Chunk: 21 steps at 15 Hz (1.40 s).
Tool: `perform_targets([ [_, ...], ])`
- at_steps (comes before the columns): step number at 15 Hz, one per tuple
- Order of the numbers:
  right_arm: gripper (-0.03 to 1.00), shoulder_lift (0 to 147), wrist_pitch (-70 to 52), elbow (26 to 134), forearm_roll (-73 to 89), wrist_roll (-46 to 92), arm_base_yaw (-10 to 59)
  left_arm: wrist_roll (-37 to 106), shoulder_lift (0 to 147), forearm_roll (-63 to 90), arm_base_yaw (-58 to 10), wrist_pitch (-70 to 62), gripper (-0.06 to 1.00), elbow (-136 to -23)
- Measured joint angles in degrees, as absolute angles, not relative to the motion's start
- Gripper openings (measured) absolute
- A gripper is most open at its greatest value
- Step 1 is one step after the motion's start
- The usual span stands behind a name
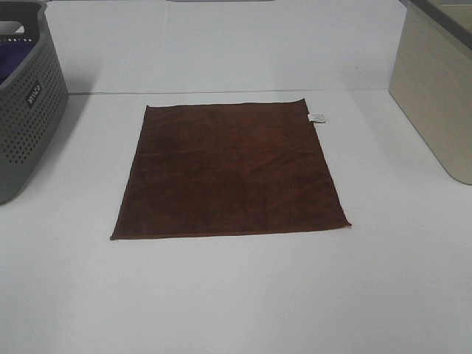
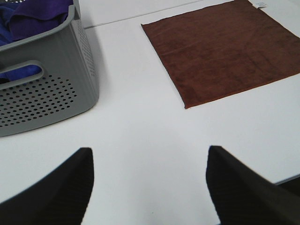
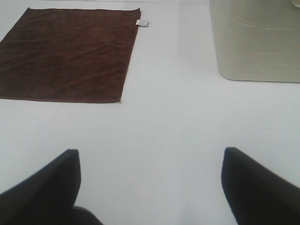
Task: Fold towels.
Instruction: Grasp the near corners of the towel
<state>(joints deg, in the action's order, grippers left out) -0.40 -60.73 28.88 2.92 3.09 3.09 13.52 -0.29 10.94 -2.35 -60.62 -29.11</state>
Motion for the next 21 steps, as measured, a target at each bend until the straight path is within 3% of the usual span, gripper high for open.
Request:
perform_targets([
  [21, 0.78, -0.4, -60.73, 28.88, 2.92, 3.09, 3.09, 13.52, -0.29, 10.94, -2.35, -60.62, 0.65, -29.11],
])
